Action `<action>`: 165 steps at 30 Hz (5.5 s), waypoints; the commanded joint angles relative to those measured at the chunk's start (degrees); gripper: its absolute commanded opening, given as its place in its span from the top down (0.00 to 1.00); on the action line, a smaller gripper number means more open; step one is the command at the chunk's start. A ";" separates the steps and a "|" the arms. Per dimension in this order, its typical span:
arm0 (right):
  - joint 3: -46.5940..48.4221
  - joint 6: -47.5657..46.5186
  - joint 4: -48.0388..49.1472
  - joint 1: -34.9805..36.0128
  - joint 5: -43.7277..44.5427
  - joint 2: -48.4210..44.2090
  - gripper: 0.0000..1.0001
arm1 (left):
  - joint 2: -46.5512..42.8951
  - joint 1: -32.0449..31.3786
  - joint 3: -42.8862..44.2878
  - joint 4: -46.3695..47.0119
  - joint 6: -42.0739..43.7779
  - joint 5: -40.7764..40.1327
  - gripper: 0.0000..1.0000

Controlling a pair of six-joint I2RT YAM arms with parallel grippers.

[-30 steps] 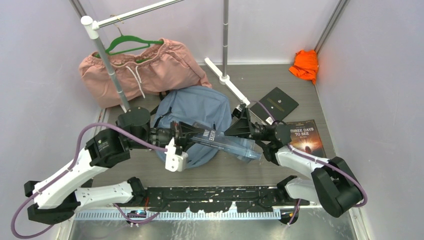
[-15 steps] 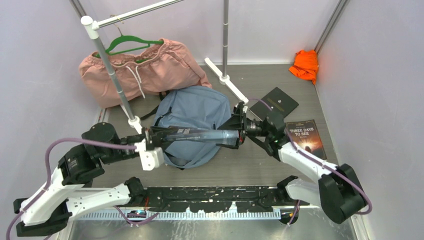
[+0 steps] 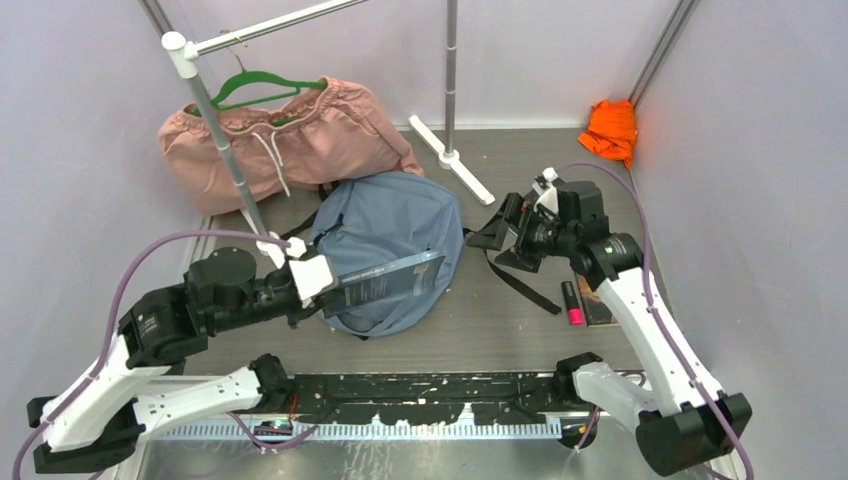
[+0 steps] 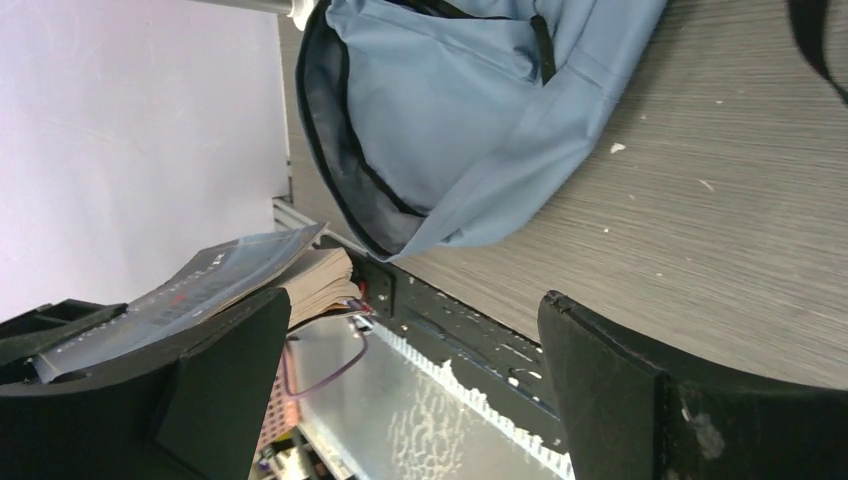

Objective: Pack the student bag
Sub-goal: Adjust the book.

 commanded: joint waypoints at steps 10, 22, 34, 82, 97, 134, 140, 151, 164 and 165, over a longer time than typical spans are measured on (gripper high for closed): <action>-6.18 -4.79 20.44 0.13 12.25 -27.41 0.01 | 10.10 0.20 5.49 6.22 -7.72 4.39 1.00; -11.38 -6.62 38.57 1.10 -13.52 -26.39 0.00 | 16.85 2.21 15.25 -4.23 -7.52 18.26 1.00; -7.78 -18.62 33.66 12.30 -15.74 -19.96 0.02 | 19.29 3.30 16.72 -3.89 -7.83 24.10 1.00; -3.78 -31.72 8.87 32.11 48.78 -14.46 0.99 | 20.19 5.11 15.06 7.42 -27.30 -4.95 0.00; -7.75 -31.75 14.78 36.32 67.60 -14.97 0.99 | 33.36 18.20 9.88 28.29 -71.78 7.24 0.06; -7.11 -31.94 23.01 49.87 83.42 -4.43 0.98 | 51.44 13.48 8.24 41.19 -81.42 13.67 1.00; -6.17 -25.48 16.50 49.86 82.79 -7.91 0.01 | 48.84 15.49 8.57 38.04 -73.88 15.19 1.00; -9.16 -19.62 16.66 48.91 77.76 -29.85 0.00 | 45.19 19.00 21.79 18.33 -43.95 35.56 1.00; -9.14 -12.26 15.37 48.86 53.46 -32.54 0.00 | 32.91 23.69 25.60 8.98 -26.97 49.72 1.00; -9.72 -12.27 16.98 48.83 50.84 -32.35 0.00 | 32.39 24.17 25.48 9.06 -27.11 50.71 1.00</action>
